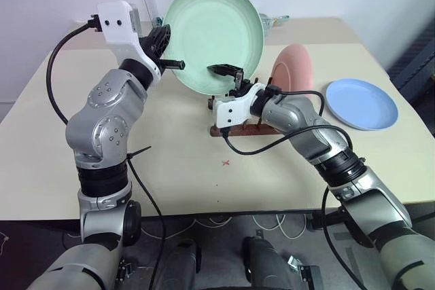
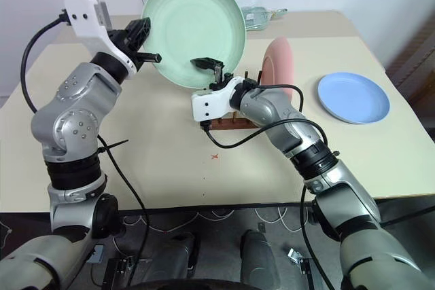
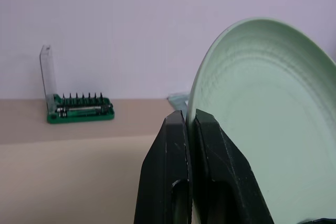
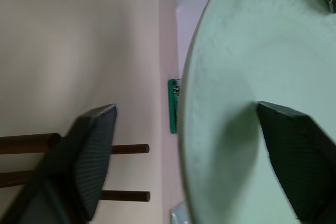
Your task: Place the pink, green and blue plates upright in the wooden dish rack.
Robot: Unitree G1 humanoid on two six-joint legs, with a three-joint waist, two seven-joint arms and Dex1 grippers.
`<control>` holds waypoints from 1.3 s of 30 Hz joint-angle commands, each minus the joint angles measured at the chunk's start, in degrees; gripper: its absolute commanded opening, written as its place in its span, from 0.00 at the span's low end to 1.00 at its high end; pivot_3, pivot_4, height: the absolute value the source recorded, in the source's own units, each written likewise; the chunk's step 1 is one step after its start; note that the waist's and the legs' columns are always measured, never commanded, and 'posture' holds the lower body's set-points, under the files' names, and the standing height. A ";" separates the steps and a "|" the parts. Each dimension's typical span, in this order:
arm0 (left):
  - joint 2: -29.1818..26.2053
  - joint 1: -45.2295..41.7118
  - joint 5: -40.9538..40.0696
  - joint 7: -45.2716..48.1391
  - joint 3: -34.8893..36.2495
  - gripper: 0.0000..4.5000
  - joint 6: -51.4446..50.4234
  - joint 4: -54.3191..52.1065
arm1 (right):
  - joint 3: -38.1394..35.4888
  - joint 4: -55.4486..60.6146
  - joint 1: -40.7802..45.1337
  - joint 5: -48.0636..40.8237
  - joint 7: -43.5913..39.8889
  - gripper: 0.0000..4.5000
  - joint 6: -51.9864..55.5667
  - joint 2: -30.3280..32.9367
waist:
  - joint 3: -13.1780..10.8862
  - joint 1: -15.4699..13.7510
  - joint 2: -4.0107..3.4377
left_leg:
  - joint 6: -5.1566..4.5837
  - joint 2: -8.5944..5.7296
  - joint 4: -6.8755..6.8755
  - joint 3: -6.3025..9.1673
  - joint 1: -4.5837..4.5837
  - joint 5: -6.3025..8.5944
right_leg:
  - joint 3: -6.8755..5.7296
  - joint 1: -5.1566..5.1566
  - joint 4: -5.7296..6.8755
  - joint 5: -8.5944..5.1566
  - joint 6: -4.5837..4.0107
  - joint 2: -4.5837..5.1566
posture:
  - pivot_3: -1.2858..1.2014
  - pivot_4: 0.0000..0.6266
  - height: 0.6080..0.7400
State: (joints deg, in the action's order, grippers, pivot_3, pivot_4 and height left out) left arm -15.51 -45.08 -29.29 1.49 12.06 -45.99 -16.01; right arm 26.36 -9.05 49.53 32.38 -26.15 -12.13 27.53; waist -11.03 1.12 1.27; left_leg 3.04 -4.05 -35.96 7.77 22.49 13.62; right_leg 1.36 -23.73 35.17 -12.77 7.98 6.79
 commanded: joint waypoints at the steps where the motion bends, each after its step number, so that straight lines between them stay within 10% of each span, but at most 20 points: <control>1: -0.14 -0.57 -0.52 0.24 0.86 0.00 0.42 -2.16 | -1.33 0.83 0.88 1.13 1.01 0.48 -1.06 -0.30 | 0.00 -0.04 0.00 | 0.00 0.00 0.00 0.00 0.00 0.00 | 0.00 0.00 0.00 0.00 0.00 0.00 | 0.52 0.24 1.00; 5: 0.93 -0.68 -1.67 0.07 2.63 0.15 1.55 -1.58 | -1.56 0.65 0.90 2.36 1.80 0.04 -1.49 -0.39 | 0.00 0.05 0.00 | 0.00 0.00 0.00 0.00 0.00 0.00 | 0.00 0.00 0.00 0.00 0.00 0.00 | 0.52 0.24 1.00; 11: 4.71 -5.96 -1.80 -8.16 14.48 0.75 15.63 2.89 | -4.33 1.23 0.83 -0.86 2.59 0.00 -1.46 -2.19 | -0.02 -0.18 0.03 | 0.02 -0.01 -0.02 0.01 0.01 -0.01 | 0.01 0.02 -0.03 0.00 0.00 0.00 | 0.52 0.24 1.00; 19: -7.93 2.74 7.15 0.33 11.23 0.75 22.17 10.34 | -16.28 11.16 -0.78 -27.03 -7.03 0.00 11.05 -8.37 | -0.01 0.36 0.01 | -0.01 0.01 0.08 0.01 -0.07 0.01 | 0.03 0.05 -0.02 0.01 -0.03 -0.05 | 0.52 0.24 1.00; 25: -15.68 25.85 8.83 22.84 -2.35 0.75 25.65 4.57 | -30.60 30.29 -7.27 -60.33 -4.74 0.00 43.02 -13.16 | -0.04 -0.13 -0.10 | -0.20 0.01 0.11 0.03 -0.05 0.11 | 0.06 0.03 -0.01 0.01 -0.04 0.00 | 0.52 0.24 1.00; 39: -15.03 34.82 3.61 36.06 -10.45 0.75 21.74 -4.77 | -40.36 33.66 -14.07 -77.57 14.32 0.00 62.30 -18.39 | -0.01 0.01 -0.32 | -0.22 0.12 0.30 -0.10 0.00 0.11 | 0.10 -0.27 0.07 0.09 -0.20 -0.05 | 0.52 0.24 1.00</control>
State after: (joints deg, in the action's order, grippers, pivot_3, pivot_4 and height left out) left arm -30.75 -9.56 -24.54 37.29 1.19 -24.37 -18.37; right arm -12.90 23.76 34.56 -43.02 -13.31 49.69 9.72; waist -11.04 1.13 0.94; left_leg 2.82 -3.94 -35.67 7.66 22.49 13.73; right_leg 1.45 -23.99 35.23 -12.68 7.78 6.74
